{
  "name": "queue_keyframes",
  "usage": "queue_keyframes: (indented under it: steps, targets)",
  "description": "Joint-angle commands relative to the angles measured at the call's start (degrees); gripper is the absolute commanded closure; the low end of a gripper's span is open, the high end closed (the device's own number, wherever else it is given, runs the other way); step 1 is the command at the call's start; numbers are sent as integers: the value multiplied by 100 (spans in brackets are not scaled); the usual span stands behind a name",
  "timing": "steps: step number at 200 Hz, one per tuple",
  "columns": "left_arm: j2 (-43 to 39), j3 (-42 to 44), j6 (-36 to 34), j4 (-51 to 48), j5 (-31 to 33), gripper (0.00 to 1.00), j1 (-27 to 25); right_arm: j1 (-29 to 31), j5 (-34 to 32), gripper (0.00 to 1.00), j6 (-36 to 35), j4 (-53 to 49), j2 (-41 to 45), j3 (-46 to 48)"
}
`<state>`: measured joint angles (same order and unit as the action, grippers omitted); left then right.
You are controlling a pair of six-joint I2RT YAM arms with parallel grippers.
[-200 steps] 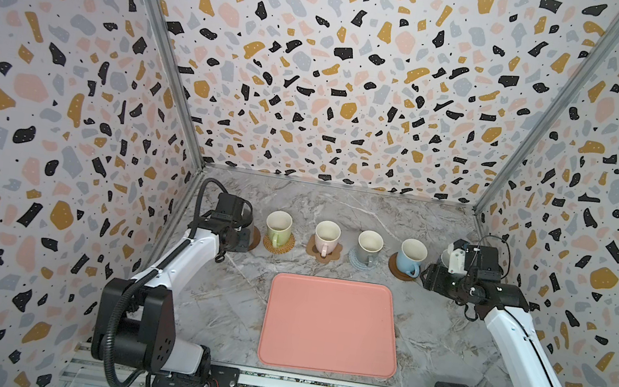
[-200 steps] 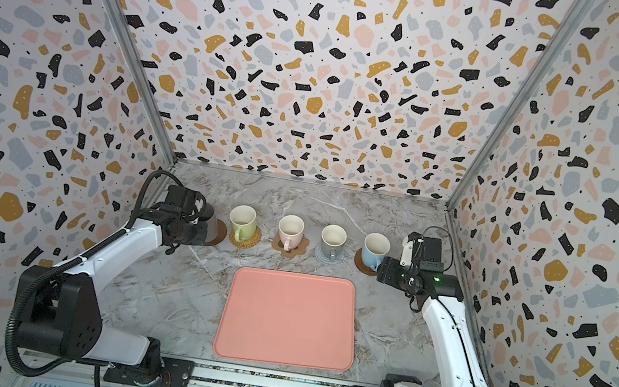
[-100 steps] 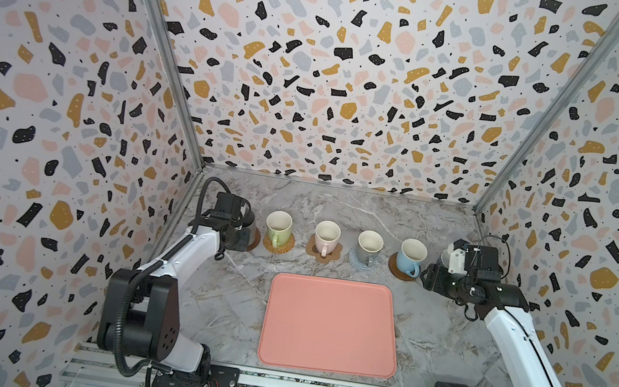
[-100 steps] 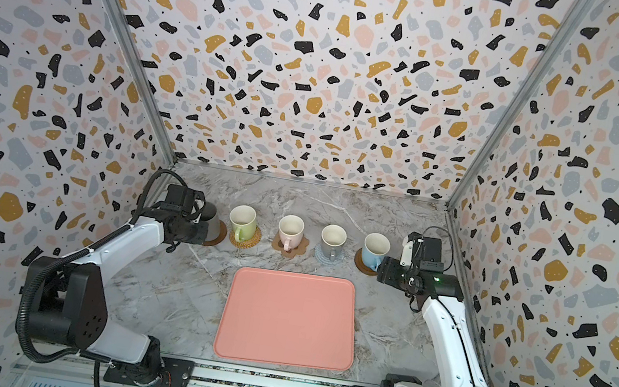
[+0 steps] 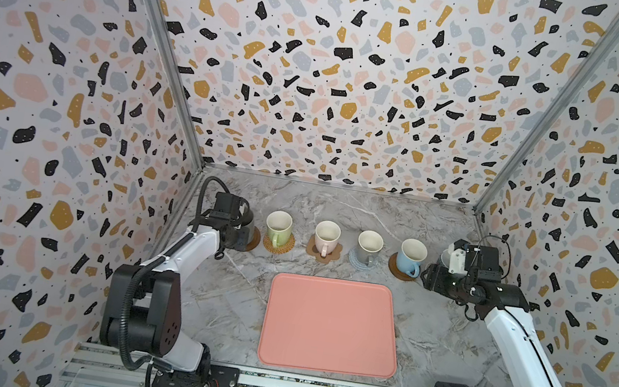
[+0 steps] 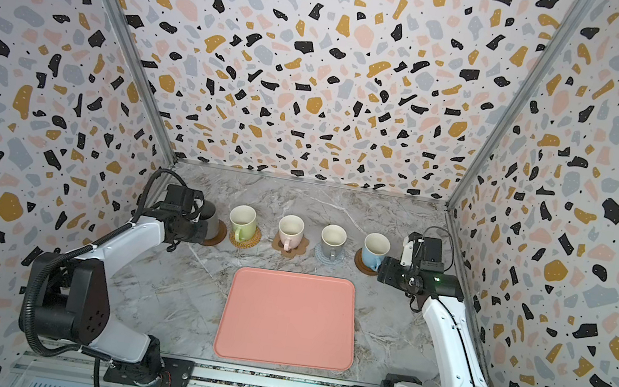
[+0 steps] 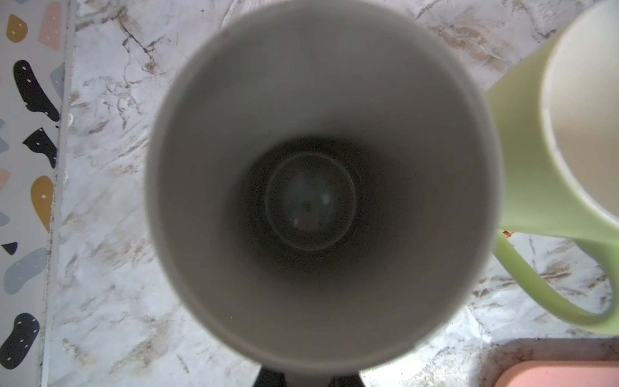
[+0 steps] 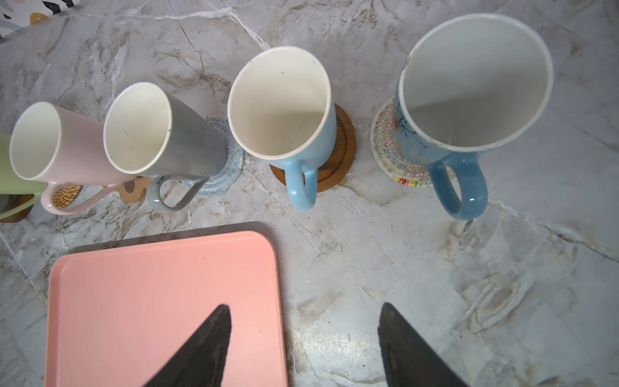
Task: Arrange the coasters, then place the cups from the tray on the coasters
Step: 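Lower the grey mug onto the round wooden coaster with the left gripper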
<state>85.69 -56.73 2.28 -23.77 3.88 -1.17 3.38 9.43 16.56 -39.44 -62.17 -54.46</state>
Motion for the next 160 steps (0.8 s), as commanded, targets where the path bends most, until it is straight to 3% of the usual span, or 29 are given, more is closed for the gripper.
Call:
queue_keyframes:
  steps: [1, 160]
  targets:
    - [-27, -119, -46, 603, -1, 87, 55, -21, -54, 28, -39, -152, 113, -116]
    - [141, -132, -91, 716, -216, 87, 126, -27, -46, 28, -40, -152, 98, -99]
